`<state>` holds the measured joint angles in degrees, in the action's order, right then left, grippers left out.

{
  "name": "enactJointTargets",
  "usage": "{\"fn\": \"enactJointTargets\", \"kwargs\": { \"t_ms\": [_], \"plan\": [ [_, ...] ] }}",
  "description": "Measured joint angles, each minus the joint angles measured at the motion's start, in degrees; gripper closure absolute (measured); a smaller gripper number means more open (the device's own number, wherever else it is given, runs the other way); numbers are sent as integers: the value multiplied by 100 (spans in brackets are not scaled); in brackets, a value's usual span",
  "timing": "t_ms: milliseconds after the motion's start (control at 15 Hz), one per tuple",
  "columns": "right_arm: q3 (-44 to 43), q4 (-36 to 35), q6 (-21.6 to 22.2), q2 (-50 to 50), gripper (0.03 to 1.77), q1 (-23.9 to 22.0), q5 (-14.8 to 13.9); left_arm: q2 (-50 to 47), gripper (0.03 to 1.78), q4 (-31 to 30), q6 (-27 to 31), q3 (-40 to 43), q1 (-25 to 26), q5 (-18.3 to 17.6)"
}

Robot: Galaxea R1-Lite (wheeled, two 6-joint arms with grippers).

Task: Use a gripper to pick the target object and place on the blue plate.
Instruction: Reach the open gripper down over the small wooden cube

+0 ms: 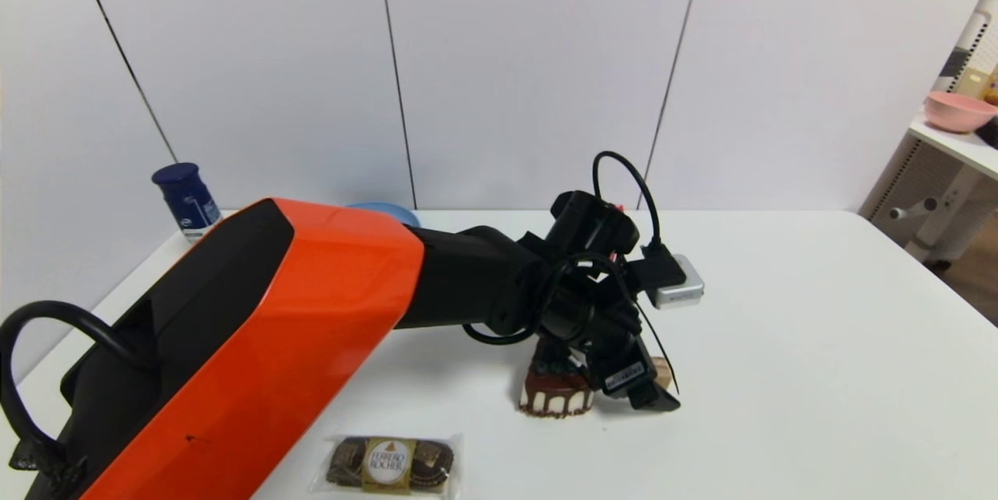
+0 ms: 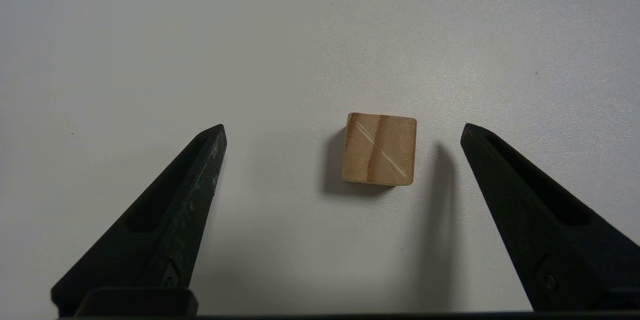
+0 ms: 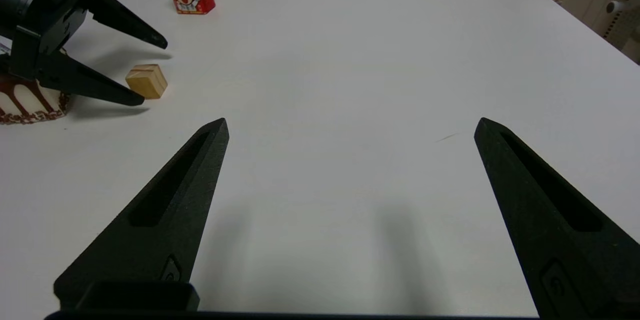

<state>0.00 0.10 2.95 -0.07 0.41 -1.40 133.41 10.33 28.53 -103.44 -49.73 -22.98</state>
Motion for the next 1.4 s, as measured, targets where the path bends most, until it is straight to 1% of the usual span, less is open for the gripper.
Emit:
{"fn": "enactJointTargets", "kwargs": {
  "t_ms": [533, 733, 1000, 1067, 1133, 1267, 1400],
  "plan": [
    [0, 0, 0, 0, 10, 0, 0, 99, 12, 9, -20, -146, -7, 0],
    [0, -2, 2, 0, 10, 0, 2, 107, 12, 160, -20, -133, -5, 13],
    [0, 0, 0, 0, 10, 0, 0, 126, 12, 177, -22, -148, 0, 16],
    [0, -2, 0, 0, 10, 0, 0, 132, 23, 174, -22, -150, 0, 18],
    [0, 1, 2, 0, 10, 0, 0, 137, 42, 174, -22, -155, 0, 16],
    [0, -2, 2, 0, 10, 0, 0, 158, 71, 174, -22, -158, 0, 18],
    [0, -2, 0, 0, 10, 0, 0, 179, 94, 155, -33, -163, 0, 22]
  ]
}}
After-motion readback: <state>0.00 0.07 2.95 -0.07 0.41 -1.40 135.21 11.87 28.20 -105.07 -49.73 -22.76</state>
